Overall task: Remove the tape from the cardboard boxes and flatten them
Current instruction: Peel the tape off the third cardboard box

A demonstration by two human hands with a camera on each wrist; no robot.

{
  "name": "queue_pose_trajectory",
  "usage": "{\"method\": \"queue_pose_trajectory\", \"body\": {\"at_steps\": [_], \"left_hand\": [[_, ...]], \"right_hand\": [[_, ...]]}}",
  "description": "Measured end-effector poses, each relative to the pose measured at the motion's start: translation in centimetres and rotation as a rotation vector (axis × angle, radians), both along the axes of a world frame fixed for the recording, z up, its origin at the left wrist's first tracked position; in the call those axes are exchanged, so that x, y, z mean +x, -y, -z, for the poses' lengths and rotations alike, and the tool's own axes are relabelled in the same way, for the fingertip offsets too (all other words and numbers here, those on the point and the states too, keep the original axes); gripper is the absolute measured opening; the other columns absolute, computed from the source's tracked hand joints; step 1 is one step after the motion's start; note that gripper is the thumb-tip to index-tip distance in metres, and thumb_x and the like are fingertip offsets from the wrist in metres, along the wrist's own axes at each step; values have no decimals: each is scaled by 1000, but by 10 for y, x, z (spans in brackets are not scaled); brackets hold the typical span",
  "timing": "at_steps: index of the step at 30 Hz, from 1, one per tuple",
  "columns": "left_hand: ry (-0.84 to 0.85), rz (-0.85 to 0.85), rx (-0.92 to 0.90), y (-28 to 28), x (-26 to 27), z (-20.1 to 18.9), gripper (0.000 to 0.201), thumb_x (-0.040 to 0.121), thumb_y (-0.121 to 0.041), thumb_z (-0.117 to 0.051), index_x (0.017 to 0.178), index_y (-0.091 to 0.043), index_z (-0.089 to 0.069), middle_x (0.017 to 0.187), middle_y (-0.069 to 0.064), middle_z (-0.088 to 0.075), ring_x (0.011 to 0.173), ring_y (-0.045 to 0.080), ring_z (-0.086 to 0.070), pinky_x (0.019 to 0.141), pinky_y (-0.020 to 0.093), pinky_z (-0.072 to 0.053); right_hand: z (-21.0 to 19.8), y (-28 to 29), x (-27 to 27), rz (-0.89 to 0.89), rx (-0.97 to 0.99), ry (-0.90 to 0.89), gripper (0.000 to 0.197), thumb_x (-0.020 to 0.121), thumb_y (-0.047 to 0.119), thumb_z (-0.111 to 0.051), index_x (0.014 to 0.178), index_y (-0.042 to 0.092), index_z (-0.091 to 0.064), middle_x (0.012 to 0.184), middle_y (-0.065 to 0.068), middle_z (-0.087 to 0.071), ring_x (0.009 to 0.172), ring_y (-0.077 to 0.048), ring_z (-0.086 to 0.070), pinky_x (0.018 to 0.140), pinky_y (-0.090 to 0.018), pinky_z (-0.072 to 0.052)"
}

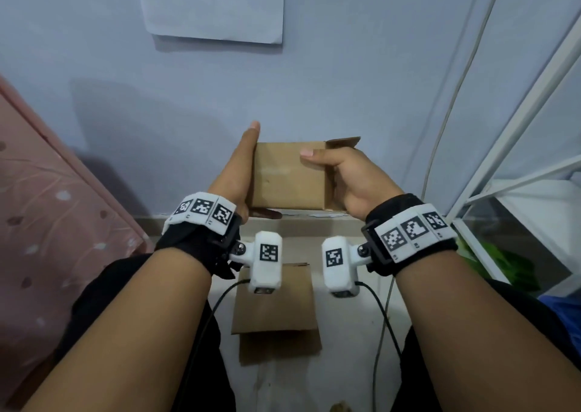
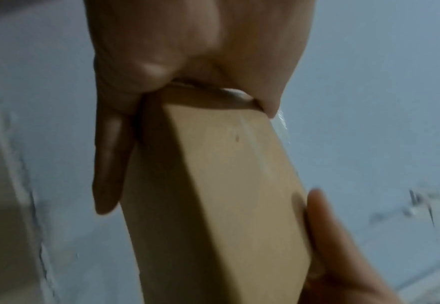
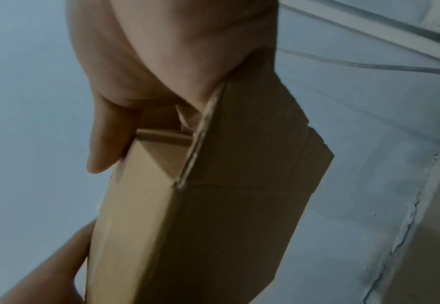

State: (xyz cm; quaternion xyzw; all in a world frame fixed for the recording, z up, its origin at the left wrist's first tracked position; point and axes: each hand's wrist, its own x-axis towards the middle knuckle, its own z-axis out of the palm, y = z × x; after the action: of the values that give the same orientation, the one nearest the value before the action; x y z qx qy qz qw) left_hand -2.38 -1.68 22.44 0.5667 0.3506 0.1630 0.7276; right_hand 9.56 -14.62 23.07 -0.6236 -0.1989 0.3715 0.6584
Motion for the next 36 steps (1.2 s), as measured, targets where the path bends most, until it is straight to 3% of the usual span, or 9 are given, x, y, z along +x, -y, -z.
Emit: {"method": "queue_pose_trajectory", "body": {"at_steps": [5,8,13,16,20,24,28,31,36], "left_hand": [[5,-25,-115,3,-7,-4,37,88,-58,-57,97,-22,-64,76,4,-72,77,30,-72,75,55,-60],[5,-74,-112,9,-8,-4,31,90,-54,-58,93,-23,-62,54,-3,-67,70,23,-68,78,54,-61],[37,-127,-114,13,-5,-1,34,89,-57,-66,98,-24,-67,70,0,-71,67,20,-71,80,58,-60],[71,-89,-48,9,-2,2,45,86,-63,-67,106,-23,-70,68,-4,-75,73,20,-75,76,50,-64],[154,-70,148,9,2,7,37,93,-42,-71,117,-14,-72,88,1,-63,71,20,-60,61,28,-59],[247,-10,261,11,4,12,35,97,-34,-68,124,-12,-72,87,-2,-68,74,16,-65,65,31,-61],[338,36,298,11,4,13,37,101,-27,-62,135,-14,-65,115,3,-74,96,18,-72,76,36,-62],[364,56,309,12,5,14,39,104,-22,-58,142,-13,-60,130,7,-69,113,21,-68,81,34,-62],[369,47,348,11,5,18,33,104,-9,-54,135,-8,-65,121,7,-72,113,21,-68,87,32,-61]], "right_hand": [[3,1,0,84,3,161,44,75,19,-88,114,6,-73,106,-7,-79,100,-28,-76,92,-49,-61],[10,0,3,303,-74,403,64,58,45,-94,104,9,-67,103,-2,-76,94,-22,-73,85,-43,-61],[16,2,4,431,-177,596,62,66,50,-92,72,19,-39,74,6,-47,66,-15,-45,60,-32,-40],[17,4,6,412,-109,462,54,63,50,-93,81,17,-54,84,5,-63,78,-15,-61,74,-37,-54],[7,14,10,376,51,114,35,76,28,-90,103,13,-72,103,-3,-78,96,-25,-74,90,-48,-61],[-2,24,14,351,65,52,35,80,23,-85,111,13,-73,109,-4,-78,97,-23,-74,75,-37,-62],[-8,33,15,317,55,31,38,85,24,-79,120,13,-70,103,1,-74,86,-17,-69,52,-25,-54],[-5,37,21,342,41,25,43,85,26,-78,124,14,-68,108,-1,-75,90,-20,-70,55,-28,-55],[-2,45,29,376,21,-2,43,83,29,-78,123,18,-68,118,-4,-75,105,-26,-71,62,-35,-58]]}}
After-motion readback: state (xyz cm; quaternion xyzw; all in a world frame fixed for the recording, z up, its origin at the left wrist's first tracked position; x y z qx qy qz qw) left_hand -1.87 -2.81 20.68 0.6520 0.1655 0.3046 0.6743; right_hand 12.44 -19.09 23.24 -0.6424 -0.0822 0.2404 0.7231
